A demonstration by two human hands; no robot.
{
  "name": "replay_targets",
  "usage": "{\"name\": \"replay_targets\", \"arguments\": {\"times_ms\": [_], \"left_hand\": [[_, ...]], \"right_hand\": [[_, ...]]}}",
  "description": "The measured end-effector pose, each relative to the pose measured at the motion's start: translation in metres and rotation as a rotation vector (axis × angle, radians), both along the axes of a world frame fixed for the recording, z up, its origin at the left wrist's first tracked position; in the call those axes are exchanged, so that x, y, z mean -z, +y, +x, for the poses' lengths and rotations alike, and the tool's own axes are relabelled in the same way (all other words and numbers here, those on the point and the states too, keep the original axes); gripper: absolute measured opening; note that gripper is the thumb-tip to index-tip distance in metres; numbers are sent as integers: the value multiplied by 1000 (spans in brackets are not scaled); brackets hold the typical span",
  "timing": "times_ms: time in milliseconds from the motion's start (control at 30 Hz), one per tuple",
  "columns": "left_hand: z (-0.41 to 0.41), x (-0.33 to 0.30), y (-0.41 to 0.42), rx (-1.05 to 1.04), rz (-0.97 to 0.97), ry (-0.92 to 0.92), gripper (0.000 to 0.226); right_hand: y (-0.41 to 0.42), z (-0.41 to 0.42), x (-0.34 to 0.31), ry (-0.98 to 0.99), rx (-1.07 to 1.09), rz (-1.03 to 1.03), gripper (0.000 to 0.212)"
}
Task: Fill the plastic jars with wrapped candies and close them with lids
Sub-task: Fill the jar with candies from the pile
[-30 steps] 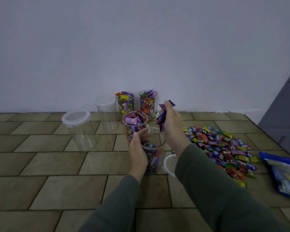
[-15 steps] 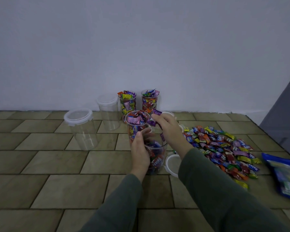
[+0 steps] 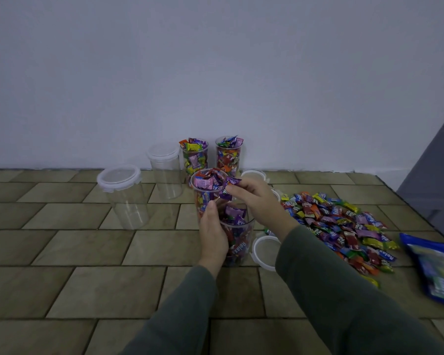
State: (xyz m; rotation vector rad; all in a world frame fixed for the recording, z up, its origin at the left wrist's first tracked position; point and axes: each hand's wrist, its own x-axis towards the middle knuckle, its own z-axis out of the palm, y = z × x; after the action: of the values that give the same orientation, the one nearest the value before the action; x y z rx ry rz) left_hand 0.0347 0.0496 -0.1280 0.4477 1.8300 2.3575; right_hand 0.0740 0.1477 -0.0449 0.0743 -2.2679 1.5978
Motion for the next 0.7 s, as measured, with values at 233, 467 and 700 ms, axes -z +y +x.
{"name": "replay_targets", "arguments": {"times_ms": [233, 467, 700], "left_hand": [[-1, -1, 1, 31, 41, 18, 65], [-1, -5, -7, 24, -37, 41, 58], [4, -46, -20, -130, -99, 164, 17]], "right_hand": [[30, 1, 7, -64, 221, 748, 28], [36, 20, 7, -120, 166, 343, 7], [52, 44, 35, -182, 286, 157, 10]]}}
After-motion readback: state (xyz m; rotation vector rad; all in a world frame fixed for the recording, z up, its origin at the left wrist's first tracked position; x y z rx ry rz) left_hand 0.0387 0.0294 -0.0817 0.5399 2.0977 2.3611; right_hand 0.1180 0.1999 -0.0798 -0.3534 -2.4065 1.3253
